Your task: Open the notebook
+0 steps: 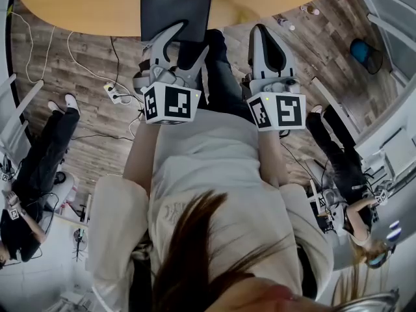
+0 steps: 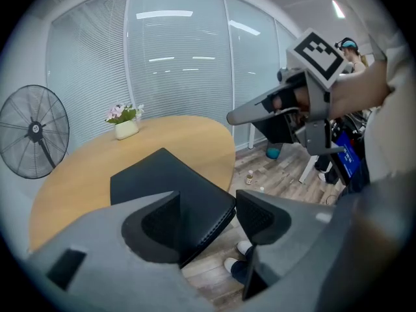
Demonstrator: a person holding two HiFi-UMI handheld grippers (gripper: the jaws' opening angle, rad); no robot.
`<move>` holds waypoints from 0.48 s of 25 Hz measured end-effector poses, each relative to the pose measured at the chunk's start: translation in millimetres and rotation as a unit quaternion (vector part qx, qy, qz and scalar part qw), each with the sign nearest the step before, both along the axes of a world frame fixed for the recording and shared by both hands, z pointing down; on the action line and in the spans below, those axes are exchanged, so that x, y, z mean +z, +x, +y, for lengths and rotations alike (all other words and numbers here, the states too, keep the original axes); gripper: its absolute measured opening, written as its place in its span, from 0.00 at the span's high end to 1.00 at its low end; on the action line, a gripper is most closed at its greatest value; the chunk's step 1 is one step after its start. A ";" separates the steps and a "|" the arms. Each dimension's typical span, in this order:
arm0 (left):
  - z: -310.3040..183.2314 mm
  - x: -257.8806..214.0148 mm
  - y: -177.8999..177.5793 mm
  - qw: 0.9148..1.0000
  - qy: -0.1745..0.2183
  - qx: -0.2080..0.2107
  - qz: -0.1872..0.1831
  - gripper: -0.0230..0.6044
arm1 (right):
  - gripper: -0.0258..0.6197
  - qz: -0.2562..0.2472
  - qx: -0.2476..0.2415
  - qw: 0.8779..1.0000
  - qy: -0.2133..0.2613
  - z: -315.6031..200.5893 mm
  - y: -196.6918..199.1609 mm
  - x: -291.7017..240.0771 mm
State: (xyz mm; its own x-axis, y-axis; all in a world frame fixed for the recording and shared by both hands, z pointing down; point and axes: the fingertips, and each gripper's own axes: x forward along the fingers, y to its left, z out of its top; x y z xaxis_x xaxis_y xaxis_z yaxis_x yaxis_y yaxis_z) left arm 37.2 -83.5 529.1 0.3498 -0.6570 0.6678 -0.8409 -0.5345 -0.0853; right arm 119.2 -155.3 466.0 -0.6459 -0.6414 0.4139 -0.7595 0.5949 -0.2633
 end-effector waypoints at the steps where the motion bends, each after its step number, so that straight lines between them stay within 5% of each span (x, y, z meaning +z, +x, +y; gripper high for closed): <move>1: 0.3 -0.8 0.9 1.000 -0.001 0.000 0.002 0.52 | 0.96 0.000 0.000 1.000 0.001 -0.7 0.8 -0.9; 12: -3.1 -13.4 8.4 0.999 0.009 -0.008 0.032 0.65 | 0.96 0.000 -0.003 1.000 0.008 -5.2 0.0 -6.1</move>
